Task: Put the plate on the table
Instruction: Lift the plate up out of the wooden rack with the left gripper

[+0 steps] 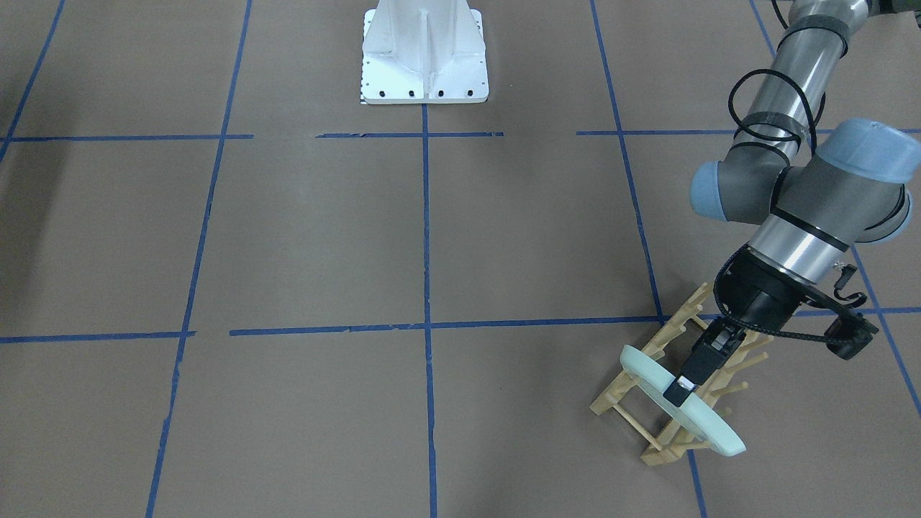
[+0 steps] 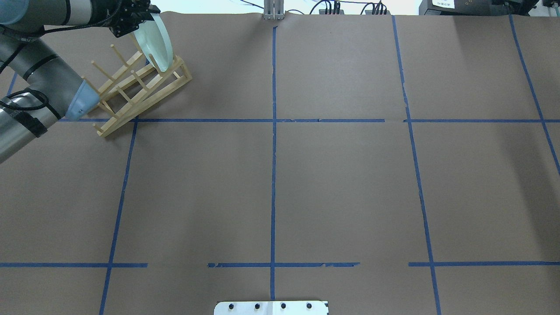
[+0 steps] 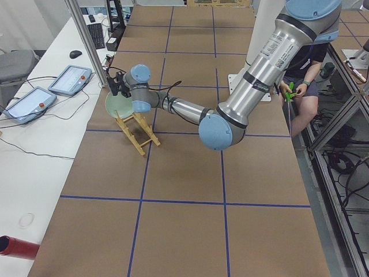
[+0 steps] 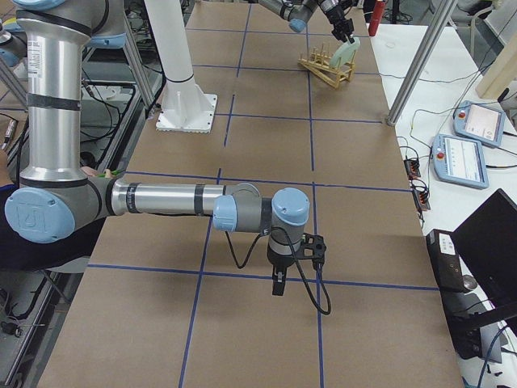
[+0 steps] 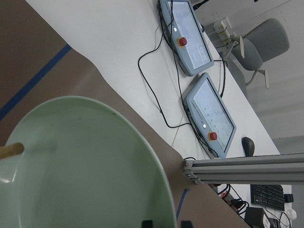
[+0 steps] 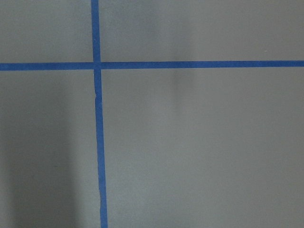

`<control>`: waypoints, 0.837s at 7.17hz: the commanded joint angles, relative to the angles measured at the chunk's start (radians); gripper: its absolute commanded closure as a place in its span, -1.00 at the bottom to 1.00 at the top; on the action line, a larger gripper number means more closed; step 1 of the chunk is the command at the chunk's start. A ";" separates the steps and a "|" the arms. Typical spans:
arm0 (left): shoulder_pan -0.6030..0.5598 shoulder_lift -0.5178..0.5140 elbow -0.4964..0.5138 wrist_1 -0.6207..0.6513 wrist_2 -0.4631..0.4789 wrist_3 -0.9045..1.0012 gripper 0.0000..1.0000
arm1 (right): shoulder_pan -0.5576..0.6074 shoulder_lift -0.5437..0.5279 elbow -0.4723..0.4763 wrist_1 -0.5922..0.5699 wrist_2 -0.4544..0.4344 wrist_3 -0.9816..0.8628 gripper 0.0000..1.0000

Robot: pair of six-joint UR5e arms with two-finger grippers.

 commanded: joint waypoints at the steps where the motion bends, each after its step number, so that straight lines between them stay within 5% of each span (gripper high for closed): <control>1: -0.016 0.000 -0.013 -0.003 -0.009 0.006 1.00 | 0.000 0.000 0.000 0.000 0.000 0.000 -1.00; 6: -0.192 0.010 -0.120 0.005 -0.216 0.020 1.00 | 0.000 0.000 0.000 0.000 0.000 0.000 -1.00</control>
